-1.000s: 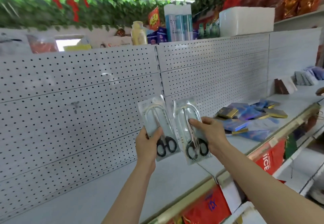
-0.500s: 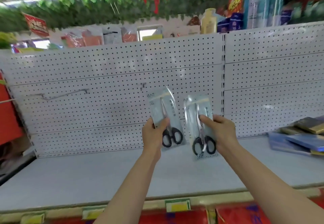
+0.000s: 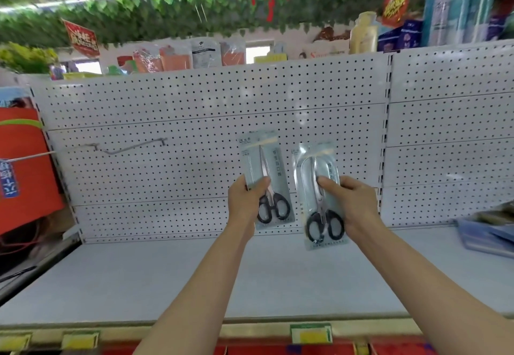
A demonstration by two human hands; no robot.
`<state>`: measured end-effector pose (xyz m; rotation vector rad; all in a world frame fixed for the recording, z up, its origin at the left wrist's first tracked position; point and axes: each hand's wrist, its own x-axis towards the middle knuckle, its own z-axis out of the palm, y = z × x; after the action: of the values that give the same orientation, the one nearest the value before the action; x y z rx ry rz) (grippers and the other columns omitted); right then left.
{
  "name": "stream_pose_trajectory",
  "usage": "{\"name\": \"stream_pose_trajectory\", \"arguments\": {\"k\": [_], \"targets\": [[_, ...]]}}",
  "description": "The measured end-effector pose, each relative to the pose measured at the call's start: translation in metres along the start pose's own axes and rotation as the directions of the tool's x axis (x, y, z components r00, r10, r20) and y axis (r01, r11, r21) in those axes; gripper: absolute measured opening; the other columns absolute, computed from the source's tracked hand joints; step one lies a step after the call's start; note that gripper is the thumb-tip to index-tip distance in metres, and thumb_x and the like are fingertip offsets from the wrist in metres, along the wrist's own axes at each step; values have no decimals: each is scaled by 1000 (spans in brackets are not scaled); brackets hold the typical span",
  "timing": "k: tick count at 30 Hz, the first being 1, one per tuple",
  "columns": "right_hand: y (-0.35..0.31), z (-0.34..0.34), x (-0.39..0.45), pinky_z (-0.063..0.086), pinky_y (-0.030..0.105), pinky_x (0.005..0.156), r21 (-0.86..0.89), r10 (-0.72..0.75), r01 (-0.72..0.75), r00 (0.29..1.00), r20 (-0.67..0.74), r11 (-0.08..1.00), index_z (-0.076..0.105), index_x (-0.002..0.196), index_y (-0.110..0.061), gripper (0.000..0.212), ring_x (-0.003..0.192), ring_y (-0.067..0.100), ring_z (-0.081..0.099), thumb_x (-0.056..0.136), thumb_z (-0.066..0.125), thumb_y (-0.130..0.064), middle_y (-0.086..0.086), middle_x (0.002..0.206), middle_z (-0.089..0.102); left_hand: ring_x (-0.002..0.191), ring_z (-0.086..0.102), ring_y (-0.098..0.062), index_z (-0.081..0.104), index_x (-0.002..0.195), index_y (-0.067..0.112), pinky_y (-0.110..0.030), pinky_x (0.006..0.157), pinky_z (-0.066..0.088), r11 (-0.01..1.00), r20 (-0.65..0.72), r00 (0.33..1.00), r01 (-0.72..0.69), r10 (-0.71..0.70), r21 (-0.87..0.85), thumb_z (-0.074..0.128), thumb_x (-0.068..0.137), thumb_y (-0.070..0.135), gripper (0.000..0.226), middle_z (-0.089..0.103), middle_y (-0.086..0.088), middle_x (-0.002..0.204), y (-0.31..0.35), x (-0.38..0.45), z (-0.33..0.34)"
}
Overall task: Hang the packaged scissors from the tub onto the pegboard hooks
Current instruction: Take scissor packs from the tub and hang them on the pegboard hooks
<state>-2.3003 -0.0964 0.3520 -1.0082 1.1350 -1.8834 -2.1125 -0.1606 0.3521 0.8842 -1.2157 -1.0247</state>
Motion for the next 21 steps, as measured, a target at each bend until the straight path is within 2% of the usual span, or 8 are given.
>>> {"name": "stream_pose_trajectory", "arguments": {"k": [2, 4, 6, 8, 10, 15, 19, 21], "targets": [[-1, 6, -3, 48, 43, 70, 19, 0, 0, 1000, 6, 1000, 57, 86, 14, 83, 66, 27, 49, 43, 94, -47, 15, 76, 53, 68, 58, -14, 60, 87, 1, -22, 61, 52, 1000, 24, 1000, 13, -13, -6, 74, 86, 19, 23, 62, -3, 73, -4, 6, -3], [-2, 11, -5, 53, 42, 71, 22, 14, -14, 1000, 9, 1000, 66, 74, 2, 42, 60, 25, 57, 61, 90, -29, 13, 68, 62, 63, 59, -4, 59, 82, 4, -12, 53, 49, 1000, 37, 999, 13, -13, 7, 72, 88, 14, 17, 65, 6, 68, -6, 9, -5], [-2, 16, -6, 56, 43, 73, 11, 19, -19, 1000, 1, 1000, 70, 69, -9, 19, 57, 23, 61, 69, 86, -18, 7, 64, 66, 59, 61, 3, 57, 77, 9, -10, 50, 46, 999, 44, 999, 13, -15, 32, 70, 89, 11, 18, 65, 10, 66, -6, 11, -5], [-1, 21, -7, 56, 44, 74, 19, 7, -7, 1000, 0, 1000, 69, 64, -13, 18, 57, 23, 61, 70, 86, -17, 5, 63, 66, 76, 71, -12, 67, 95, 8, -17, 59, 54, 999, 50, 998, 22, -23, 24, 70, 89, 11, 8, 74, -1, 84, -5, 13, -5], [-1, 24, -7, 57, 41, 70, 36, 6, -6, 1000, 2, 999, 68, 62, -14, 19, 57, 23, 61, 70, 86, -16, 5, 63, 67, 81, 72, -18, 69, 104, 7, -23, 64, 58, 999, 57, 998, 22, -24, 29, 71, 88, 14, 18, 75, -6, 92, -3, 16, -4], [-2, 32, -8, 59, 46, 73, 59, 21, -21, 1000, 5, 998, 69, 69, -9, 16, 68, 28, 65, 70, 85, -15, 12, 73, 70, 85, 72, -24, 68, 103, 5, -39, 78, 61, 997, 42, 997, 54, -57, 57, 75, 85, 20, 24, 75, -12, 94, -7, 24, -3], [-2, 41, -6, 58, 51, 75, 32, 24, -23, 1000, -17, 999, 70, 79, 0, 24, 69, 30, 64, 70, 85, -16, 17, 77, 69, 89, 72, -22, 69, 106, 11, -34, 74, 59, 992, 32, 995, 96, -99, 83, 74, 86, 21, 23, 76, -5, 97, -14, 35, -2], [-4, 48, -5, 59, 52, 74, 31, 33, -33, 999, -18, 999, 70, 87, 5, 30, 71, 32, 66, 71, 85, -15, 22, 83, 71, 88, 72, -23, 70, 103, 15, -39, 75, 60, 985, 24, 994, 107, -111, 133, 74, 84, 23, 21, 76, -3, 94, -17, 43, -1]]}}
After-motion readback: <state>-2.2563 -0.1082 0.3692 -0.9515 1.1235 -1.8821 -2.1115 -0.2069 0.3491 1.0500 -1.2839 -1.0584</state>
